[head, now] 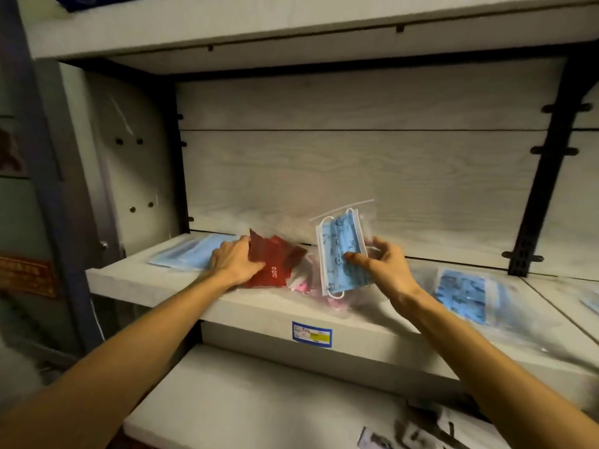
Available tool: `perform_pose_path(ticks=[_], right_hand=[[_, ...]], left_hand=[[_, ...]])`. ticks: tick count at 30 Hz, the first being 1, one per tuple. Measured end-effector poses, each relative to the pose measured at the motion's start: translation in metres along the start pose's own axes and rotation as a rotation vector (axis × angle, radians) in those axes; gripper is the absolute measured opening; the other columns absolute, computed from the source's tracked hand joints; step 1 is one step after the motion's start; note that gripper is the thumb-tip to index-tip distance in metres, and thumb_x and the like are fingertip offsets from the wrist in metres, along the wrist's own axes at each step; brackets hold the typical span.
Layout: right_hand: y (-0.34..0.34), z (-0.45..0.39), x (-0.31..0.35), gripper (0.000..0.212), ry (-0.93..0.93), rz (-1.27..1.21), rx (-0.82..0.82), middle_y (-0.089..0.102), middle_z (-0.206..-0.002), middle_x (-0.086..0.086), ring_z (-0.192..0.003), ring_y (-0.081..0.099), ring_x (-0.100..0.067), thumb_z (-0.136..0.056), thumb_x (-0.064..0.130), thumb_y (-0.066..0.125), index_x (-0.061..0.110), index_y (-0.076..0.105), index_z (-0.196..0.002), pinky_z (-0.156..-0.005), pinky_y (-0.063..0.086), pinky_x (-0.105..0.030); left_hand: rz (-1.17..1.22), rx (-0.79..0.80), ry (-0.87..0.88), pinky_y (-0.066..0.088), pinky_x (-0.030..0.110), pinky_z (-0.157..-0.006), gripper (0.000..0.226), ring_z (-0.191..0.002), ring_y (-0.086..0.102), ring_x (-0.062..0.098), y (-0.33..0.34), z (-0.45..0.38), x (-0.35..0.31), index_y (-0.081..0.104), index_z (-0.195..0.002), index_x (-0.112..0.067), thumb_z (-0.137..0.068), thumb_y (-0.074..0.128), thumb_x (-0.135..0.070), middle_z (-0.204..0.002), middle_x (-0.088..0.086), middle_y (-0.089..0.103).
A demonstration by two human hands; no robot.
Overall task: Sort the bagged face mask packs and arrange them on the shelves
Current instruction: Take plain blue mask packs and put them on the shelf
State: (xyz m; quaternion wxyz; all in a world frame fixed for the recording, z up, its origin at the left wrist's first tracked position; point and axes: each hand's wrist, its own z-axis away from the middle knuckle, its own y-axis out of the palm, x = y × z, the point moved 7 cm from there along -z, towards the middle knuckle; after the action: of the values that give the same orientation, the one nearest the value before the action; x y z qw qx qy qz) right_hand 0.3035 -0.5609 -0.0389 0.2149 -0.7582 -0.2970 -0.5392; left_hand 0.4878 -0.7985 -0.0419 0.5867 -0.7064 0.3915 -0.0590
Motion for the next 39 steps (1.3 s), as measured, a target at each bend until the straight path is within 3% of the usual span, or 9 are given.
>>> perform_pose_path(ticks=[4,6,10,17,22,28,32,34,39], right_hand=[[-0.001,0.007,0.0,0.028,-0.007,0.002,-0.043,0.076,-0.103,-0.004,-0.082,0.076,-0.013,-0.087,0.005,0.075,0.015,0.064,-0.11,-0.065,0.059,-0.023],[-0.007,0.015,0.004,0.032,-0.025,0.038,-0.086,0.075,-0.107,-0.005,-0.089,0.075,-0.015,-0.088,0.007,0.074,0.013,0.063,-0.118,-0.071,0.062,-0.028],[-0.037,0.049,0.019,0.033,-0.134,0.153,-0.254,0.072,-0.106,-0.002,-0.091,0.073,-0.014,-0.089,0.014,0.074,0.013,0.058,-0.118,-0.071,0.062,-0.027],[-0.136,0.161,0.048,0.017,-0.33,0.344,-0.441,0.069,-0.106,0.008,-0.099,0.071,-0.011,-0.093,0.028,0.069,0.026,0.058,-0.107,-0.071,0.061,-0.025],[-0.23,0.246,0.063,0.026,-0.338,0.707,-0.656,0.071,-0.092,0.004,-0.082,0.072,-0.011,-0.093,0.048,0.064,0.024,0.056,-0.1,-0.056,0.062,-0.035],[-0.344,0.298,0.064,0.025,-0.236,0.579,-0.698,0.073,-0.092,-0.003,-0.082,0.074,-0.016,-0.093,0.037,0.07,0.012,0.063,-0.093,-0.059,0.063,-0.035],[-0.408,0.294,0.057,0.028,-0.117,0.387,-0.607,0.075,-0.093,-0.01,-0.082,0.076,-0.023,-0.089,0.031,0.075,0.005,0.065,-0.093,-0.063,0.063,-0.039],[-0.43,0.284,0.053,0.024,-0.089,0.312,-0.55,0.077,-0.089,-0.006,-0.081,0.076,-0.021,-0.087,0.03,0.076,0.008,0.067,-0.091,-0.062,0.061,-0.032],[-0.467,0.253,0.048,0.022,-0.082,0.273,-0.451,0.077,-0.087,-0.002,-0.081,0.076,-0.016,-0.086,0.032,0.077,0.012,0.071,-0.093,-0.064,0.058,-0.022]], left_hand=[[-0.098,-0.04,0.086,0.041,0.044,-0.106,0.084,-0.134,0.046,0.034,-0.002,-0.009,0.006,0.037,-0.148,-0.012,-0.085,0.069,-0.058,-0.149,0.012,0.047],[-0.094,-0.122,0.193,0.038,0.042,-0.108,0.075,-0.135,0.044,0.033,-0.013,-0.01,-0.007,0.04,-0.148,-0.013,-0.09,0.065,-0.053,-0.149,0.012,0.046],[0.121,-0.146,0.453,0.047,0.039,-0.096,0.034,-0.118,0.059,0.031,-0.022,0.011,-0.063,0.062,-0.124,-0.018,-0.096,0.061,-0.038,-0.131,0.007,0.064],[0.406,-0.08,0.784,0.056,0.035,-0.074,0.014,-0.084,0.069,0.018,0.006,0.125,-0.191,0.068,-0.106,-0.03,-0.094,0.062,-0.035,-0.091,-0.011,0.074],[0.408,-0.025,1.109,0.056,0.033,-0.066,0.015,-0.076,0.07,0.014,0.033,0.219,-0.278,0.068,-0.109,-0.034,-0.095,0.062,-0.034,-0.089,-0.008,0.074],[0.429,0.03,1.394,0.058,0.034,-0.068,0.022,-0.082,0.069,0.013,0.062,0.322,-0.382,0.067,-0.114,-0.027,-0.093,0.062,-0.026,-0.102,-0.008,0.074],[0.414,-0.025,1.432,0.06,0.033,-0.083,0.029,-0.105,0.068,0.014,0.08,0.364,-0.443,0.066,-0.121,-0.021,-0.092,0.061,-0.023,-0.122,-0.003,0.069],[0.329,-0.056,1.396,0.057,0.031,-0.094,0.041,-0.123,0.06,0.015,0.095,0.374,-0.473,0.059,-0.134,-0.021,-0.094,0.061,-0.029,-0.141,-0.002,0.057],[0.119,0.142,1.116,0.038,0.042,-0.114,0.07,-0.15,0.027,0.02,0.14,0.366,-0.523,0.024,-0.157,-0.029,-0.098,0.045,-0.059,-0.167,-0.002,0.016]])
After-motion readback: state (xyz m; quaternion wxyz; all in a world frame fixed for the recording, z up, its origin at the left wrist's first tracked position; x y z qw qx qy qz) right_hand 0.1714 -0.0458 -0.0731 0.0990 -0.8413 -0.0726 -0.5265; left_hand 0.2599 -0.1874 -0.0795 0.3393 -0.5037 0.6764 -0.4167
